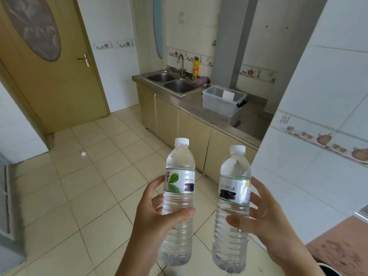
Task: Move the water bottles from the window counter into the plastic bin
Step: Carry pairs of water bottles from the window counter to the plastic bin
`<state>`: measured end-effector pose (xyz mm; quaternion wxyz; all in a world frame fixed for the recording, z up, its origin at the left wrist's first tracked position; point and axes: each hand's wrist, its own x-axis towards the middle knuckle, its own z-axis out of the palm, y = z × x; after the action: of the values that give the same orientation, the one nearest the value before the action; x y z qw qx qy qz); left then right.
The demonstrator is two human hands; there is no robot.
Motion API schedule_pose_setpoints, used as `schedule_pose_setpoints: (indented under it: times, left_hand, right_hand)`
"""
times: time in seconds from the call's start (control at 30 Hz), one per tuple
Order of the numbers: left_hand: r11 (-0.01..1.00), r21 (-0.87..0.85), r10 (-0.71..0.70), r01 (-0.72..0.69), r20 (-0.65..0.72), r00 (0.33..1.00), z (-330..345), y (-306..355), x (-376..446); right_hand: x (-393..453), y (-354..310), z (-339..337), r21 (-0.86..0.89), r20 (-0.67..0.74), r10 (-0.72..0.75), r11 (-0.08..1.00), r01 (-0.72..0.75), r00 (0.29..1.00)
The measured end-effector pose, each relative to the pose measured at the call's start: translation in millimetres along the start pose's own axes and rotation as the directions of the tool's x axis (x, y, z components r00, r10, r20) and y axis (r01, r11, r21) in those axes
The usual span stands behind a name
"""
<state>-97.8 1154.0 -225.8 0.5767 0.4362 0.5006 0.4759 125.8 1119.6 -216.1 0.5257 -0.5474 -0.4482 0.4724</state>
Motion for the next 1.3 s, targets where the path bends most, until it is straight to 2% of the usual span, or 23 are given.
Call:
schedule_pose_setpoints:
  times: [0.43,0.9,1.13,1.3]
  left_hand:
    - [0.998,0.067,-0.012,0.0,0.171,0.985,59.8,57.4,275.6]
    - [0.999,0.046,-0.014,0.009,0.128,0.992,178.7,77.5,528.8]
    - [0.999,0.037,-0.032,0.026,0.163,0.986,231.0,91.6,637.5]
    - [0.998,0.059,-0.048,0.034,0.258,0.965,268.5,94.6,738.4]
  right_hand:
    - [240.7,-24.3,-19.8,0.04,-0.122,0.002,0.999,0.003,0.993]
    - [520.5,-15.3,-109.4,0.007,-0.144,0.017,1.0,-0.016,0.989]
    - [627.1,-24.7,-138.4,-0.027,-0.185,0.027,0.999,-0.033,0.982]
    - [714.1,-16.0,-158.2,-0.008,-0.262,0.052,0.998,-0.056,0.964]
